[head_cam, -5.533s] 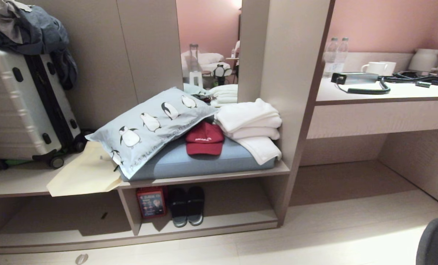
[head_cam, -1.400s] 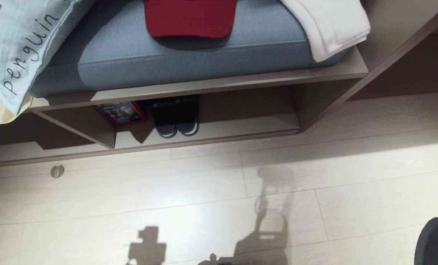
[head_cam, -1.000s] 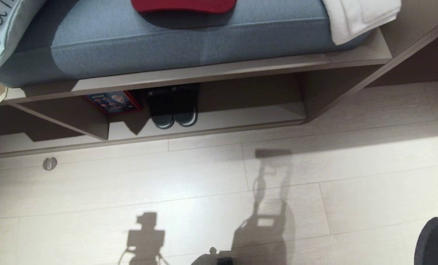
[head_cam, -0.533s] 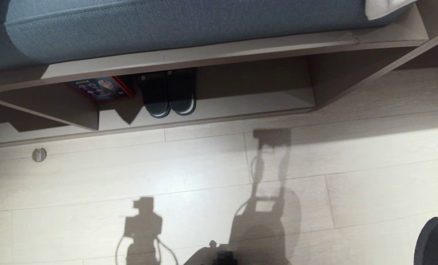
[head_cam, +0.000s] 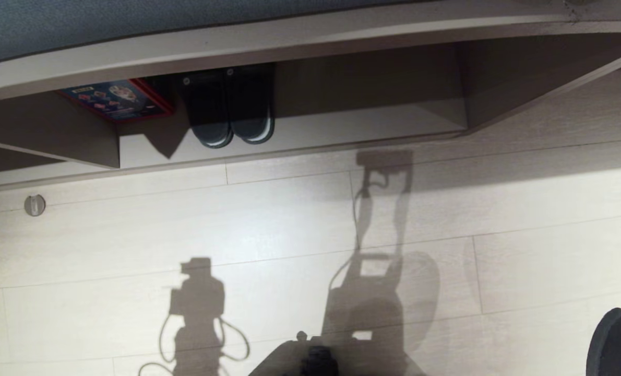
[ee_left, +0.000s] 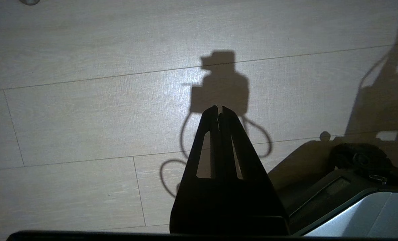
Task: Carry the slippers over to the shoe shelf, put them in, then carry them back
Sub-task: Place the slippers into the shoe cabinet
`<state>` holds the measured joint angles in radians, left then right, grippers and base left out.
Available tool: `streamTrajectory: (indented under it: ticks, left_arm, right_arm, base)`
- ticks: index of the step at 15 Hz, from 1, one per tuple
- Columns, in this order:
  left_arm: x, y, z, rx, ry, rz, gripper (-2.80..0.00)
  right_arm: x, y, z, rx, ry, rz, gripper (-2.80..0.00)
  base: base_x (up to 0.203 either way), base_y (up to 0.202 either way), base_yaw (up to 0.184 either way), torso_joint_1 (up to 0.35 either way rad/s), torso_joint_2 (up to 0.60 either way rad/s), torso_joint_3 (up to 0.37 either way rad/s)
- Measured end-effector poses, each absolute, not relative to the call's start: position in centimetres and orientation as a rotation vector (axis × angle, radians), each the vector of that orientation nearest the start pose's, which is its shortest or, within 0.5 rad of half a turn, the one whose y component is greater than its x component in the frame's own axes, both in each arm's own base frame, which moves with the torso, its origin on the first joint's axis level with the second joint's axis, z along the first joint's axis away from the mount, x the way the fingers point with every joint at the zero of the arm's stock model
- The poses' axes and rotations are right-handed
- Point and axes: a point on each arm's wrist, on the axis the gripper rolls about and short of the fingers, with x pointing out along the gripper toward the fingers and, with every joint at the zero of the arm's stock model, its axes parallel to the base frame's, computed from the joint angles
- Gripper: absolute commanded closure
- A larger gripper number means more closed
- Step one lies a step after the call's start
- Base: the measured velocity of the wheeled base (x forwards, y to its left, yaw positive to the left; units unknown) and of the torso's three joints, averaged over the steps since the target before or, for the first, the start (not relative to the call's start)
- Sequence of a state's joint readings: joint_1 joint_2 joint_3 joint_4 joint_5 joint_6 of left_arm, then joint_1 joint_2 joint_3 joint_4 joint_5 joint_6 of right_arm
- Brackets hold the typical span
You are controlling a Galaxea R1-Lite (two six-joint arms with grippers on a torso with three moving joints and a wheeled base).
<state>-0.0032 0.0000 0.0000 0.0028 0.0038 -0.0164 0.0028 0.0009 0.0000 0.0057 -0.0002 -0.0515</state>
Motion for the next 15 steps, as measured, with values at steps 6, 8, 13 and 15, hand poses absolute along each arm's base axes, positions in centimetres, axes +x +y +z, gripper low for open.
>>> streamTrajectory:
  ticks: [6, 8, 13, 15]
  left_arm:
    - [-2.3, 0.0, 7.5, -0.016, 0.002, 0.001, 0.0]
    - [-2.3, 0.0, 7.5, -0.015, 0.003, 0.001, 0.0]
    - [-2.3, 0.0, 7.5, -0.014, 0.002, 0.001, 0.0]
    - [-2.3, 0.0, 7.5, -0.012, 0.003, 0.001, 0.0]
  right_arm:
    - [-2.3, 0.0, 7.5, -0.048, 0.006, 0.007, 0.0]
    - [-2.3, 0.0, 7.9, -0.053, -0.025, 0.018, 0.0]
    - [-1.8, 0.3, 12.4, -0.07, -0.089, 0.129, 0.0]
    - [0.3, 0.3, 15.0, -0.078, -0.069, 0.167, 0.0]
  base:
    - [0.0, 0.0, 0.0, 0.002, 0.0, -0.196]
    - [0.0, 0.0, 0.0, 0.005, 0.0, -0.184]
    - [0.0, 0.0, 0.0, 0.001, 0.0, -0.041]
    - [0.0, 0.0, 0.0, 0.0, 0.0, 0.0]
